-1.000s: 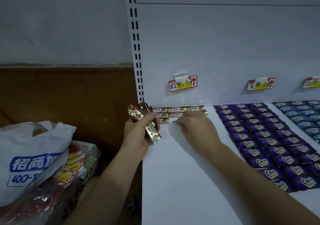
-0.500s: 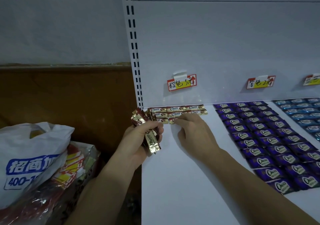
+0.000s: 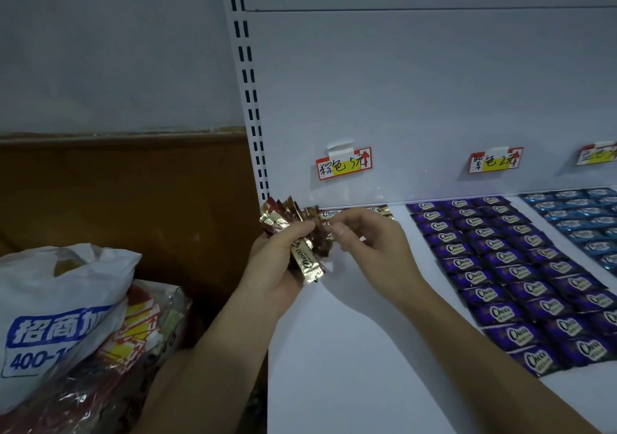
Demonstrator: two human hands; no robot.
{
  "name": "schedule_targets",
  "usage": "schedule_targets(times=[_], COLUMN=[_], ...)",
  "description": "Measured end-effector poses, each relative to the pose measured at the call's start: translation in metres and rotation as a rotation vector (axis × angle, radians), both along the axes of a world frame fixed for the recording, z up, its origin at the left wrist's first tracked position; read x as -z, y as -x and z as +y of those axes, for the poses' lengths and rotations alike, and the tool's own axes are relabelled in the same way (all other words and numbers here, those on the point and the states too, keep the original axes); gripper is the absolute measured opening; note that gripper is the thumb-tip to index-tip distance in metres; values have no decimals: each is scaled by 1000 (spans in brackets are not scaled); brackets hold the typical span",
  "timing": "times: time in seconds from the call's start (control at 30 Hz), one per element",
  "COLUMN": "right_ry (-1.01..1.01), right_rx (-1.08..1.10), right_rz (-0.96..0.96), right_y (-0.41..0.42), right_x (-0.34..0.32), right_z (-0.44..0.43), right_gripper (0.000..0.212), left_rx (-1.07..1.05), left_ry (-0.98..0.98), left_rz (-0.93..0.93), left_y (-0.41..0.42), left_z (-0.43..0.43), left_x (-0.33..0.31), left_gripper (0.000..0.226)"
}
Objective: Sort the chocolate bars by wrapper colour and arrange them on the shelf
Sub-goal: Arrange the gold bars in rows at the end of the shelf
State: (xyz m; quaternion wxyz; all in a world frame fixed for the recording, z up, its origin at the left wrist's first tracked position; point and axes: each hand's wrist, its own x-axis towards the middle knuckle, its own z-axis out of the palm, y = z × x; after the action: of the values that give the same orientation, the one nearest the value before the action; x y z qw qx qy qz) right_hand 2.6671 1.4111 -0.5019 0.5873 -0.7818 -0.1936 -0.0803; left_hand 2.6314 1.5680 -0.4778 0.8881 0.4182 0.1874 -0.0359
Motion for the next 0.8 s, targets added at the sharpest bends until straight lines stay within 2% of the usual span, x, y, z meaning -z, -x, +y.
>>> schedule_targets(times=[0.07,0.2,0.33,0.4,0.5,0.6,0.67,0.8], right_ry=[-98,-192,-256,-260,-134,50,142,328], right_rx=[-46,-27,-6,61,234,364,405,438], right_rz=[83,120,141,111,-9,-153,-195,-270], right_y=[-2,-8,-12,-15,-22,-27,-29,-25], right_x=[-1,-2,-5,-7,-8,-7,-6,-8], right_z=[-2,-10,-17,-21,-33,-45,-50,-51], right_gripper=[10,18,15,15,19,12,10,24], left_rx=[-2,6,-9,-18,35,96,121,145], left_ry=[-47,-96,-59,-44,-7,-15,-24,-78], left_rz=[-5,2,-38,-30,-14,-33,-39,-47], left_y=[-4,-8,-13,-15,-13,-14,-14,-11], left_z=[-10,-24,-25,-25,-25,-23,-23,-24], left_x=[0,-2,0,3,9,13,14,16], left_gripper=[26,12,26,23,19,25,28,25])
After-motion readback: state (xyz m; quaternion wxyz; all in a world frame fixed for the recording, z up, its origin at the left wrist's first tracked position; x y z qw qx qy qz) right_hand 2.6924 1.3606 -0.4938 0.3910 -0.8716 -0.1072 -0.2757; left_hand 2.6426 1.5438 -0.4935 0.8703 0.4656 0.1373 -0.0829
